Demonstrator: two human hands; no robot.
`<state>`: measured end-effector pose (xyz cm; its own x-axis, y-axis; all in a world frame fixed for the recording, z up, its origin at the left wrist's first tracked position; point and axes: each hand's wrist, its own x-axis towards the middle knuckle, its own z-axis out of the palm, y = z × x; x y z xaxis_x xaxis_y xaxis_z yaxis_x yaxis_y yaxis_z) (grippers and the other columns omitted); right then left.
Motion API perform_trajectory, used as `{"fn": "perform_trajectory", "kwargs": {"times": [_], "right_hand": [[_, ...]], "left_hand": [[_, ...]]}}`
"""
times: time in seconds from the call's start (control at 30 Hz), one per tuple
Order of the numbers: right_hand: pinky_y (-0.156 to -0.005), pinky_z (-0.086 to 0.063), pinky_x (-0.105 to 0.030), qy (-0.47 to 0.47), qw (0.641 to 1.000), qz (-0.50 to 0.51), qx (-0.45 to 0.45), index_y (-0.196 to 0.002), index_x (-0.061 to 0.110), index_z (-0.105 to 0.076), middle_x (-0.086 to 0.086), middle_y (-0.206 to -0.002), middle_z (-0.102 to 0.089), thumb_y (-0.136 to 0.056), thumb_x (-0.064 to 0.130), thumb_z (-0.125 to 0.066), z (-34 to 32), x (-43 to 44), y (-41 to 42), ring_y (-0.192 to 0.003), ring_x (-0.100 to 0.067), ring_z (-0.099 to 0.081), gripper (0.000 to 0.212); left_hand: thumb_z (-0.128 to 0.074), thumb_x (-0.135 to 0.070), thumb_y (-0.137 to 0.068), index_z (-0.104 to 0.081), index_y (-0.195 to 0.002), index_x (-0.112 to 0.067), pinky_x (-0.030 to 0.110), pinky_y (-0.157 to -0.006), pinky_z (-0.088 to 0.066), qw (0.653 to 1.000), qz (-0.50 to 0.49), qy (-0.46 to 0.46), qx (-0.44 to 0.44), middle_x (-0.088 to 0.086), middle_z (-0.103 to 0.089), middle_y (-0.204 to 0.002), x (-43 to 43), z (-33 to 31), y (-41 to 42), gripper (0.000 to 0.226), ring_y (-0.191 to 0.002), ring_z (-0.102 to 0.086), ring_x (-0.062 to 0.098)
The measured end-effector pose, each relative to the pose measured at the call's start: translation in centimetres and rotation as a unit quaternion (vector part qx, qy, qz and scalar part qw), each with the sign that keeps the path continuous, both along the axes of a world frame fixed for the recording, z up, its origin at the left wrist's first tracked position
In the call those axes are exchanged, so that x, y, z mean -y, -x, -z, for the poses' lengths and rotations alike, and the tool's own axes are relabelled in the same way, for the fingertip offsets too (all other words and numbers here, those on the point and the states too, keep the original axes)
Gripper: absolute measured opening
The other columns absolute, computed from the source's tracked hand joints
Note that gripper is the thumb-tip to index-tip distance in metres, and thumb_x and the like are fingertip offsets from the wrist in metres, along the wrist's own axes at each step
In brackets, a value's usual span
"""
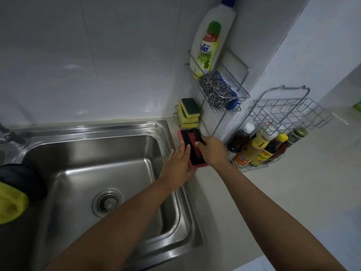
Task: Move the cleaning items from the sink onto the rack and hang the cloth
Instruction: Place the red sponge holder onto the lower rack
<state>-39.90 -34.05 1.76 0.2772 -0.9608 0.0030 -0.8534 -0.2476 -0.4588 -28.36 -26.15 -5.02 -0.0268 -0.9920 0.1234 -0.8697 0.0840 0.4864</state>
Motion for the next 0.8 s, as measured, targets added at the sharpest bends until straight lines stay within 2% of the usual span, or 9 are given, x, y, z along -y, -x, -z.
{"fn": "perform_trajectory", "kwargs": {"times": [0.13,0.3,0.57,0.7,0.8], "right_hand": [[-0.076,-0.050,-0.038,-0.013,1.000,0.016,-0.017,-0.109,0.006,-0.065,-0.019,-0.101,-0.069,-0.095,0.028,-0.050,0.4,2.9,0.2,-0.094,-0.035,-0.064,0.030],[-0.085,-0.053,-0.042,-0.018,0.999,0.013,-0.032,-0.116,0.007,-0.060,-0.018,-0.107,-0.068,-0.094,0.025,-0.048,0.7,5.1,0.1,-0.100,-0.036,-0.063,0.031],[-0.086,-0.048,-0.037,-0.001,0.994,-0.043,-0.104,-0.121,0.006,-0.059,-0.017,-0.114,-0.066,-0.096,0.028,-0.050,0.0,7.6,-0.6,-0.105,-0.035,-0.062,0.035],[-0.097,-0.047,-0.039,-0.004,0.990,-0.067,-0.121,-0.127,0.005,-0.058,-0.016,-0.127,-0.061,-0.096,0.029,-0.052,-0.4,8.5,-1.3,-0.116,-0.034,-0.058,0.039],[-0.095,-0.047,-0.039,-0.016,0.988,-0.068,-0.137,-0.127,0.007,-0.059,-0.016,-0.125,-0.062,-0.096,0.029,-0.051,0.0,9.0,-1.3,-0.115,-0.034,-0.058,0.039]], "left_hand": [[-0.043,-0.033,-0.098,-0.014,-0.150,-0.005,0.038,-0.121,-0.013,0.998,0.052,-0.019,0.028,0.020,-0.008,-0.159,3.2,-0.1,0.4,0.066,-0.148,-0.014,0.028],[-0.042,-0.031,-0.099,-0.014,-0.151,-0.007,0.040,-0.119,-0.015,0.998,0.048,-0.040,0.032,0.019,-0.009,-0.159,5.4,-0.1,0.6,0.064,-0.146,-0.017,0.029],[-0.038,-0.032,-0.099,-0.018,-0.149,-0.006,0.042,-0.119,-0.019,0.990,0.046,-0.049,0.124,0.021,-0.018,-0.157,8.3,0.5,0.5,0.061,-0.145,-0.022,0.029],[-0.032,-0.037,-0.099,-0.020,-0.149,-0.004,0.042,-0.116,-0.021,0.982,0.044,-0.050,0.176,0.020,-0.022,-0.156,9.1,0.5,0.3,0.060,-0.143,-0.026,0.030],[-0.026,-0.038,-0.101,-0.019,-0.149,-0.004,0.042,-0.118,-0.019,0.975,0.056,-0.048,0.211,0.017,-0.022,-0.157,9.1,0.3,0.0,0.059,-0.145,-0.022,0.029]]}}
